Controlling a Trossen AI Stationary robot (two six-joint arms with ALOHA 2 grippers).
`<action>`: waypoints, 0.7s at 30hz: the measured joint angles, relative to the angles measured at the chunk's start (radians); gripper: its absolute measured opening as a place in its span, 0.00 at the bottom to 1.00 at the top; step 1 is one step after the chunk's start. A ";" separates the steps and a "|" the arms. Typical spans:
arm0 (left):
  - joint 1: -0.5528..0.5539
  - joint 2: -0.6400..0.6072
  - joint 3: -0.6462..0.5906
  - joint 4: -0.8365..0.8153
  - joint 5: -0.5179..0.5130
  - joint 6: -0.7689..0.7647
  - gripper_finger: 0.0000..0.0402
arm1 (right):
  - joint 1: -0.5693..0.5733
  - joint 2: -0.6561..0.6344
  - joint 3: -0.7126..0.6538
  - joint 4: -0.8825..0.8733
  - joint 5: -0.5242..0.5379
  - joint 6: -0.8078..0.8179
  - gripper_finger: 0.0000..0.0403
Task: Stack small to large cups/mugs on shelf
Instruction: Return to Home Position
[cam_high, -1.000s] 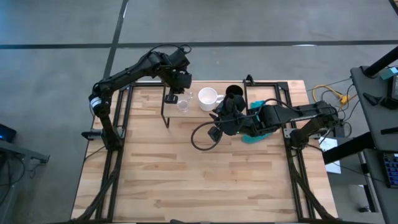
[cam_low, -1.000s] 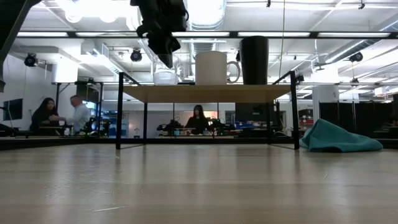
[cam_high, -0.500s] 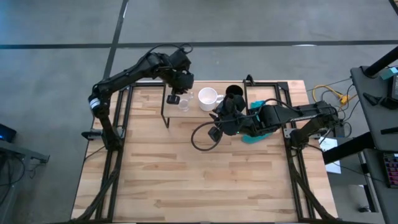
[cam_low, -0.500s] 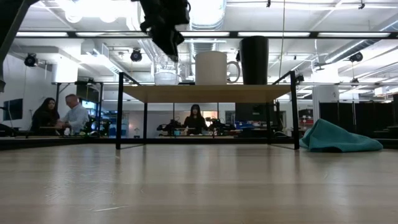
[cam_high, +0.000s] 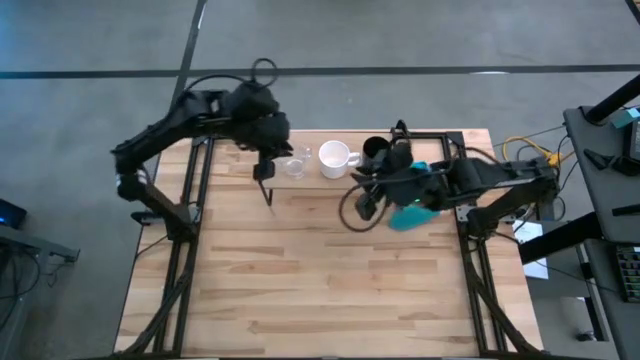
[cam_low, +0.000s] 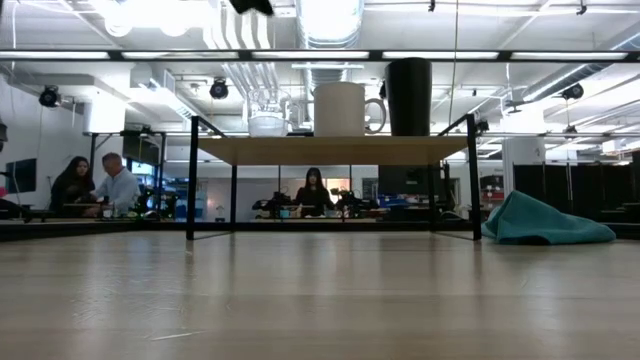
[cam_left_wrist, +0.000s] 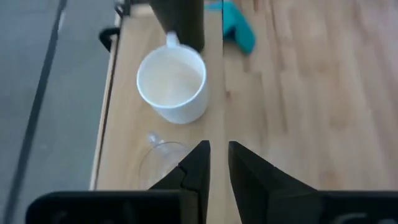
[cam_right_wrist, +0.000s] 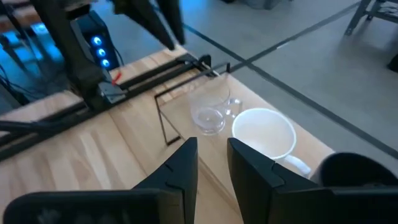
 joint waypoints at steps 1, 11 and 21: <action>-0.008 -0.021 -0.002 0.008 0.000 -0.043 0.11 | 0.000 -0.015 0.000 -0.001 0.000 0.000 0.20; -0.018 -0.151 -0.011 0.012 0.000 -0.374 0.11 | 0.002 -0.111 0.000 -0.010 -0.033 -0.005 0.20; -0.018 -0.217 -0.041 0.035 0.002 -0.448 0.11 | 0.043 -0.227 0.000 -0.090 -0.099 -0.017 0.20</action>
